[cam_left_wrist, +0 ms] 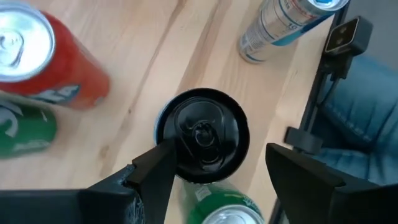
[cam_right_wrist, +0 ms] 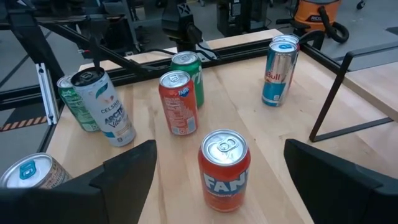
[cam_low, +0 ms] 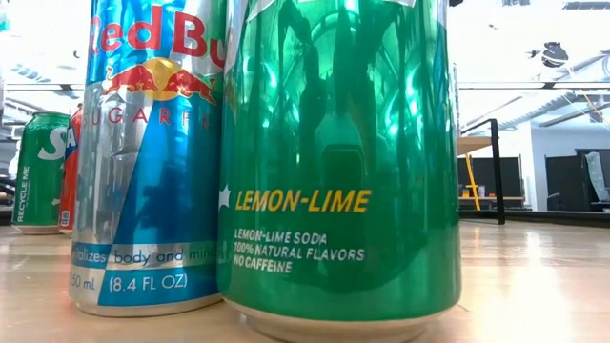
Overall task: Place canned beverage on shelf
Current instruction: Put the white blue soda can on the shelf aligned with the other white blue soda can
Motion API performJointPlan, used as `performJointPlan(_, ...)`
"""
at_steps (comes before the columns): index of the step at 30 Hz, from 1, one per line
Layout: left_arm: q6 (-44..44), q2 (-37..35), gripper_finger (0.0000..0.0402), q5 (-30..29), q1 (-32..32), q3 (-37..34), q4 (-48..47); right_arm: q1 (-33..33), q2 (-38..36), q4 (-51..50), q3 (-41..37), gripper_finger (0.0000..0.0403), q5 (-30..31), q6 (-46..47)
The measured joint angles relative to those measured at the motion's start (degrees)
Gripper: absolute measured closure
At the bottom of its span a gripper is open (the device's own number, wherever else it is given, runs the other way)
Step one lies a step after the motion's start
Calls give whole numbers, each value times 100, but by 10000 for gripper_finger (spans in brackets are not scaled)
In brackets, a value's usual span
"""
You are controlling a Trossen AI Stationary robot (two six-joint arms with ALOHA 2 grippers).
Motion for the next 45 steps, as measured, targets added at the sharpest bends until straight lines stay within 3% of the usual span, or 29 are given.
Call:
performJointPlan(11, 908, 7, 151, -260, 22, 410, -298, 0, 34, 8, 0, 62, 0, -177)
performJointPlan(18, 1331, 185, 147, -92, 41, 376, -272, 0, 325, 52, 0, 62, -2, -179)
performJointPlan(31, 1349, 394, 6, -185, 80, 376, -251, 0, 753, 168, 0, 62, -7, -28)
performJointPlan(40, 1344, 866, 12, -89, 90, 374, -351, 0, 730, 448, 0, 62, 0, -90)
performJointPlan(45, 1360, 881, 62, -36, 117, 374, -367, 0, 728, 466, 0, 62, 0, -72)
